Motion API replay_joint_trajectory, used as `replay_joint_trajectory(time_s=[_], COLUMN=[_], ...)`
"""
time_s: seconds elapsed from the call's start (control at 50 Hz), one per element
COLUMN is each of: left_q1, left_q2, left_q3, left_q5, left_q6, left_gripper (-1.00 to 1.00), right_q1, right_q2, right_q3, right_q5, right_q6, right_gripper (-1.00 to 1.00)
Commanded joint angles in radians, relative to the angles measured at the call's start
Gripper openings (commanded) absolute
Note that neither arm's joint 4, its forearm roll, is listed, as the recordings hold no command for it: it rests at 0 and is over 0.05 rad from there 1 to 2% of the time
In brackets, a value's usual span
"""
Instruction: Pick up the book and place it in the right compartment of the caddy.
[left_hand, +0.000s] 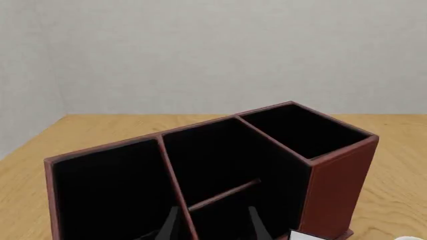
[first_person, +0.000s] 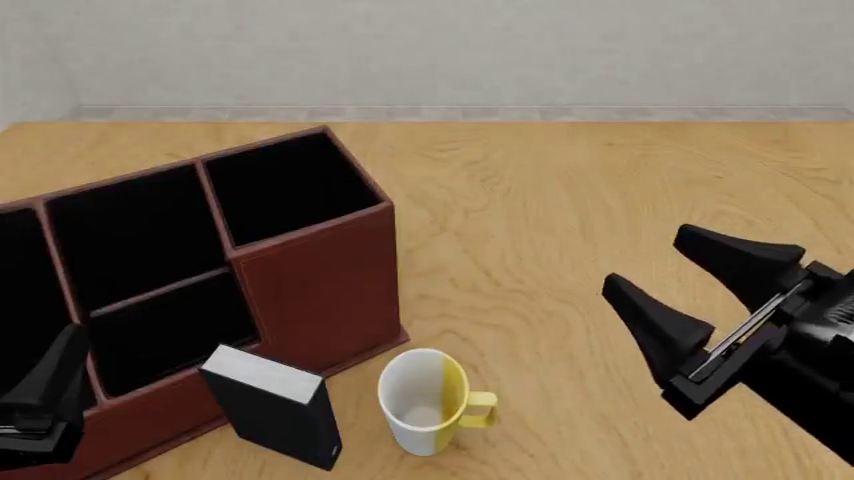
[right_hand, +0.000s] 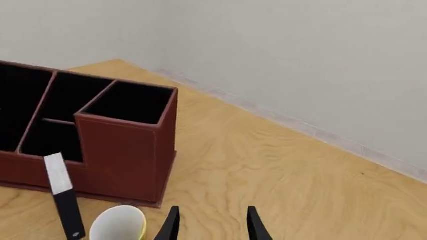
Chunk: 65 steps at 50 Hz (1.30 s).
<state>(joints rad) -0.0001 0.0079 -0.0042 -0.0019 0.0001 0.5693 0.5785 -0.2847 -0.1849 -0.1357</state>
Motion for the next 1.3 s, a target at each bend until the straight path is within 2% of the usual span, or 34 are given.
replay_joint_trajectory(time_s=[0.02, 0.12, 0.18, 0.22, 0.34, 0.74, 0.92, 1.06, 1.3], left_q1=[0.000, 0.000, 0.000, 0.000, 0.000, 0.000, 0.000, 0.000, 0.000], left_q2=[0.000, 0.000, 0.000, 0.000, 0.000, 0.000, 0.000, 0.000, 0.000], left_q3=[0.000, 0.000, 0.000, 0.000, 0.000, 0.000, 0.000, 0.000, 0.000], left_q5=[0.000, 0.000, 0.000, 0.000, 0.000, 0.000, 0.000, 0.000, 0.000], left_q6=[0.000, 0.000, 0.000, 0.000, 0.000, 0.000, 0.000, 0.000, 0.000], left_gripper=[1.00, 1.00, 1.00, 1.00, 1.00, 1.00, 1.00, 1.00, 1.00], right_q1=[0.089, 0.135, 0.167, 0.194, 0.236, 0.364, 0.422, 0.465, 0.518], right_q2=[0.157, 0.229, 0.243, 0.289, 0.343, 0.509, 0.567, 0.630, 0.686], right_q3=[-0.003, -0.024, -0.042, -0.055, -0.068, -0.166, -0.217, -0.229, -0.261], right_q5=[-0.116, -0.149, -0.145, -0.151, -0.178, -0.170, -0.159, -0.186, -0.192], right_q6=[-0.012, -0.019, 0.047, 0.026, 0.046, 0.026, 0.031, 0.036, 0.063], right_gripper=[1.00, 1.00, 1.00, 1.00, 1.00, 1.00, 1.00, 1.00, 1.00])
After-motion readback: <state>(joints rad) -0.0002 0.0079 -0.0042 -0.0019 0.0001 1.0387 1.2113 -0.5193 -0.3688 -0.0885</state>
